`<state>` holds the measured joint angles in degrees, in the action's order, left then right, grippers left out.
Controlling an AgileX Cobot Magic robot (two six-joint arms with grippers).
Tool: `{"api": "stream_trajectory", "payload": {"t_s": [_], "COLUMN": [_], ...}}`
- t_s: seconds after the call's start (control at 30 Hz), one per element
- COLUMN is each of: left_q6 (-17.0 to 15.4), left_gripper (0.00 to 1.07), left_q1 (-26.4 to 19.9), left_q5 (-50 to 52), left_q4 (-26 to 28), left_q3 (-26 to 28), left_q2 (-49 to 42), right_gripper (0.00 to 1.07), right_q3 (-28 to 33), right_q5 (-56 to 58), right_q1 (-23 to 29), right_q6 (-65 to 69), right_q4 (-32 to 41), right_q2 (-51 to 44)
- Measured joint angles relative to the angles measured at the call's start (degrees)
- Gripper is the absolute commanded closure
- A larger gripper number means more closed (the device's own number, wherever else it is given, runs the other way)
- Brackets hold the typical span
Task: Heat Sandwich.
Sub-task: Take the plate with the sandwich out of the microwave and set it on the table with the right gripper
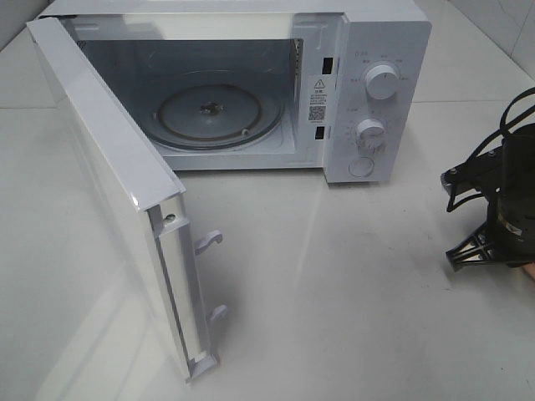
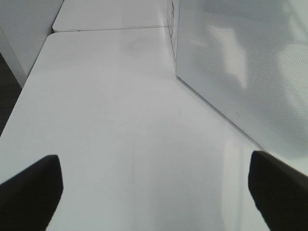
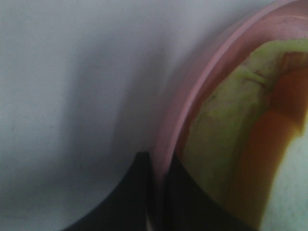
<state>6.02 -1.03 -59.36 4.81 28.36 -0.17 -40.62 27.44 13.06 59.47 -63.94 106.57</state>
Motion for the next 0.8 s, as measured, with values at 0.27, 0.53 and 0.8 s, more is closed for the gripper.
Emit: {"api": "stream_trajectory", "payload": {"t_s": [0.27,0.53,0.8], "left_q6": [0.0,0.0,0.0], "left_gripper": [0.07,0.07,0.07], "left_q1": [0.0,0.0,0.0], "left_q5": [0.0,0.0,0.0], "left_q4": [0.0,0.0,0.0], "left_q3": [0.0,0.0,0.0], "left_q2": [0.0,0.0,0.0], "right_gripper": [0.96,0.63,0.48], "right_q3": [0.0,-0.2,-0.3], "right_q5": [0.0,0.5,0.3], "right_q1": [0.0,0.0,0.0], "right_q6": [0.1,-0.7,-8.3], "right_q4": [-0.1,3.0,11.2], "right_q2": [0.0,-0.1,-3.6]}}
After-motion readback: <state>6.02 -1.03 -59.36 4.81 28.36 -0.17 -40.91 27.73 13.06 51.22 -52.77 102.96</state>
